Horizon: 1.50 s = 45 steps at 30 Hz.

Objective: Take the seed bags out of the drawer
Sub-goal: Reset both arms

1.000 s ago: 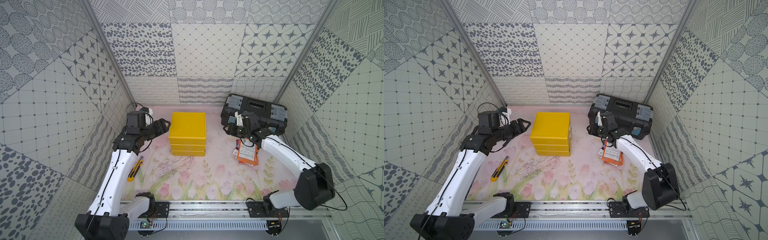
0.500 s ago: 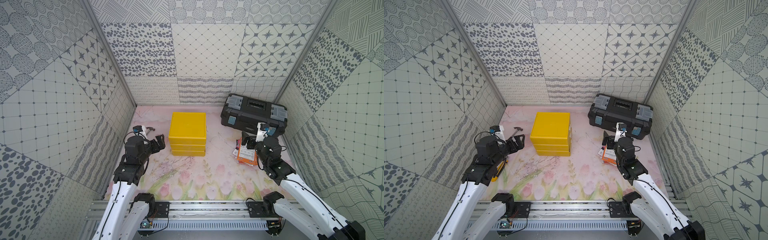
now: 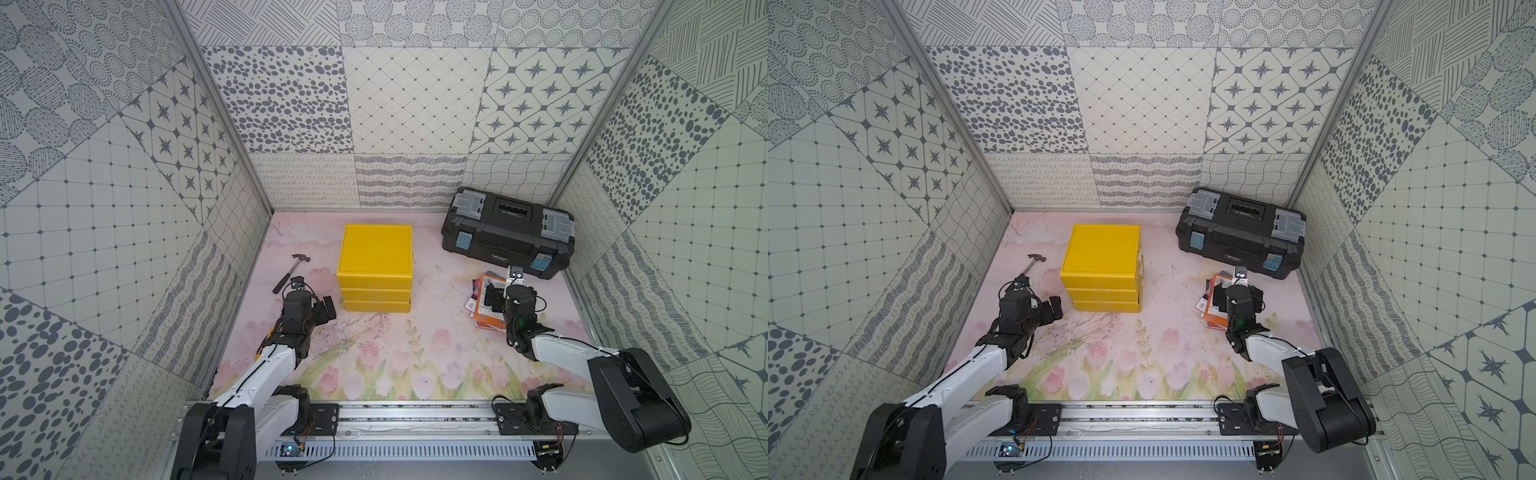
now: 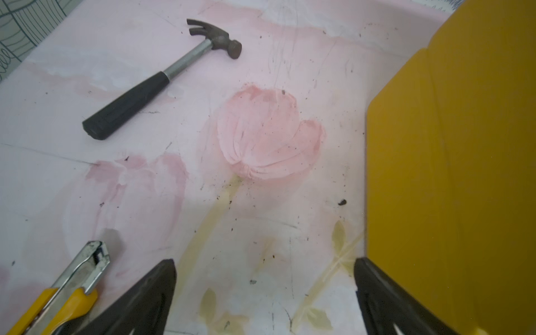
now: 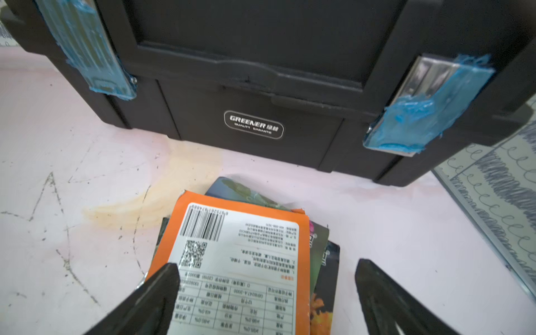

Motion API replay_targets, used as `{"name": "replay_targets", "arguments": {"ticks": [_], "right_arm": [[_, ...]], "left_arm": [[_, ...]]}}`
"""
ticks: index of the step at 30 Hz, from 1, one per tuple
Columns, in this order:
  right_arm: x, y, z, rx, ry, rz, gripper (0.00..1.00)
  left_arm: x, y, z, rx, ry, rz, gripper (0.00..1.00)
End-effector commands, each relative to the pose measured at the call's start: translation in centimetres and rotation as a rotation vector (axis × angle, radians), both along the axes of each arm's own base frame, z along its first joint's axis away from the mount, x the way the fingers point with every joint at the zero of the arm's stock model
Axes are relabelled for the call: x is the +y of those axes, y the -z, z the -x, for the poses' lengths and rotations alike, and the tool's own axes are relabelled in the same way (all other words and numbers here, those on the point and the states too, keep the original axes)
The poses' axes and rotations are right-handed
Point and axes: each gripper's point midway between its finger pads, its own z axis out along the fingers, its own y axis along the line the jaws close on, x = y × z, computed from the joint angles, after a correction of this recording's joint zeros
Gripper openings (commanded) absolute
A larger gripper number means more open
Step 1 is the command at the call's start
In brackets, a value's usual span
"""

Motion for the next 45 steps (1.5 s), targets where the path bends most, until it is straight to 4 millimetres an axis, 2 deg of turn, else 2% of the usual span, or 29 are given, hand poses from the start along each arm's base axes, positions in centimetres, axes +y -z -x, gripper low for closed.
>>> {"name": "replay_targets", "arguments": {"ticks": [1,4,7,9,10,12,13,15,16,19,20,22,23,24,40,45], "right_arm": [[-0.6,-4.3,-2.5,-0.181,0.030,-0.043,0.99],[-1.5,-3.5,-3.1,-0.126,0.048,-0.070,0.99],[-2.2,-3.4,-2.8,-0.133,0.054,-0.102,0.99],[-2.5,-3.8,-2.3,-0.176,0.030,-0.110,0.99],[-2.8,-4.0,-2.0,-0.201,0.024,-0.105,0.99],[-3.5,-4.5,-1.7,-0.252,0.018,-0.107,0.99],[-3.6,-4.5,-1.9,-0.250,0.011,-0.113,0.99],[-3.0,-4.0,-2.4,-0.234,-0.040,-0.098,0.99],[-2.7,-3.8,-2.6,-0.241,-0.062,-0.094,0.99],[-1.7,-1.8,-3.1,-0.245,-0.118,-0.092,0.98],[-1.6,-2.1,-3.6,-0.287,-0.120,-0.088,0.98],[-1.2,-1.8,-4.8,-0.199,-0.135,-0.084,0.98],[-1.1,-0.9,-5.4,-0.123,-0.137,-0.084,0.98],[-1.2,-0.8,-5.8,-0.134,-0.125,-0.081,0.98],[-1.3,-0.9,-5.7,-0.126,-0.121,-0.079,0.98],[-0.7,-0.8,-5.8,-0.117,-0.149,-0.075,0.98]], "left_arm": [[0.4,-4.2,-4.6,-0.281,0.028,-0.093,0.99],[0.1,-4.1,-6.0,-0.331,0.033,-0.085,1.00],[-0.5,-2.4,-7.0,-0.320,0.077,-0.097,0.99],[-0.6,-1.4,-7.3,-0.342,0.087,-0.112,0.99],[-0.4,-1.9,-7.7,-0.368,0.076,-0.130,1.00],[-0.2,-1.0,-8.1,-0.268,0.050,-0.100,0.99],[-0.4,-1.1,-8.6,-0.284,0.069,-0.132,0.99],[-0.7,-0.7,-8.6,-0.235,0.068,-0.122,0.99],[-0.6,-0.9,-8.7,-0.265,0.071,-0.143,1.00],[-0.7,-0.8,-8.8,-0.255,0.071,-0.142,0.99],[-0.6,-1.0,-8.8,-0.263,0.071,-0.146,0.99],[-0.7,-0.8,-8.8,-0.249,0.072,-0.139,1.00],[-0.7,-1.0,-8.9,-0.261,0.074,-0.150,1.00],[-0.8,-0.9,-8.8,-0.248,0.070,-0.137,1.00],[-0.8,-0.8,-8.8,-0.247,0.072,-0.141,1.00],[-0.8,-0.8,-8.8,-0.245,0.071,-0.141,0.99]]}}
